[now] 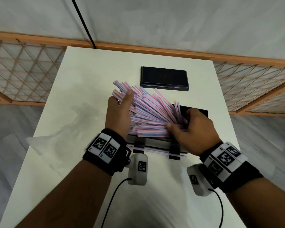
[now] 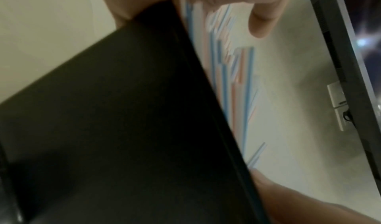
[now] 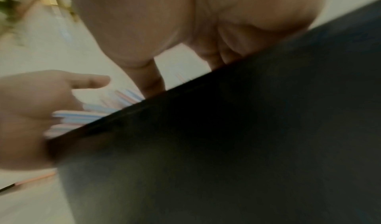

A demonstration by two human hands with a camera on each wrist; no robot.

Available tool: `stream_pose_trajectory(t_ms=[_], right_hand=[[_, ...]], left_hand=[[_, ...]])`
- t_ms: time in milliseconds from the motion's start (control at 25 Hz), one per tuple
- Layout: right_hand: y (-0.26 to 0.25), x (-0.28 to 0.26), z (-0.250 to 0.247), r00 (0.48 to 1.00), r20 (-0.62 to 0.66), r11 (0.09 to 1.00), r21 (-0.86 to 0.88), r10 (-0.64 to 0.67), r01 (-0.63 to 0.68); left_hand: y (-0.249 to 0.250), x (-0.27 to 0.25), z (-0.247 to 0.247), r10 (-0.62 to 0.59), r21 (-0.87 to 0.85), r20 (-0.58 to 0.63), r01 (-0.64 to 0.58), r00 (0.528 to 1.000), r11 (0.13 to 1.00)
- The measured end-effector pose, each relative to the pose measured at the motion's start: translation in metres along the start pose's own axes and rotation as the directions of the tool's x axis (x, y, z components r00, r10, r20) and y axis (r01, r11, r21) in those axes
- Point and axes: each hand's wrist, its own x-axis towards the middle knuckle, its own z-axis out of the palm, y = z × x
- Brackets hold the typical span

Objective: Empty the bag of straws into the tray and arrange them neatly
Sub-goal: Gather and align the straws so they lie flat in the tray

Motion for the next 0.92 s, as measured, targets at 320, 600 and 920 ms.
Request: stream_pose_trajectory(t_ms=[320, 600, 920], right_hand=[[-0.014, 0.019, 0.008, 0.997, 0.033, 0.994, -0.09, -0.067, 0.07], [-0.046, 0.014, -0.012, 0.943, -0.045, 0.943, -0.058, -0.329, 0.327], [-0.006, -0.061, -0.024, 0.938, -0.101, 0.936, 0.087, -0.332, 0.341]], left_hand=[[0.009, -0.007, -0.001, -0.015, -0.077, -0.026, 0.013, 1.0, 0.997], [0.012, 0.001, -0.003, -0.012, -0.139, -0.026, 0.008, 1.0, 0.99], [-0.019, -0.006, -0.029, -0.199, -0.106, -0.135, 0.186, 0.971, 0.977]])
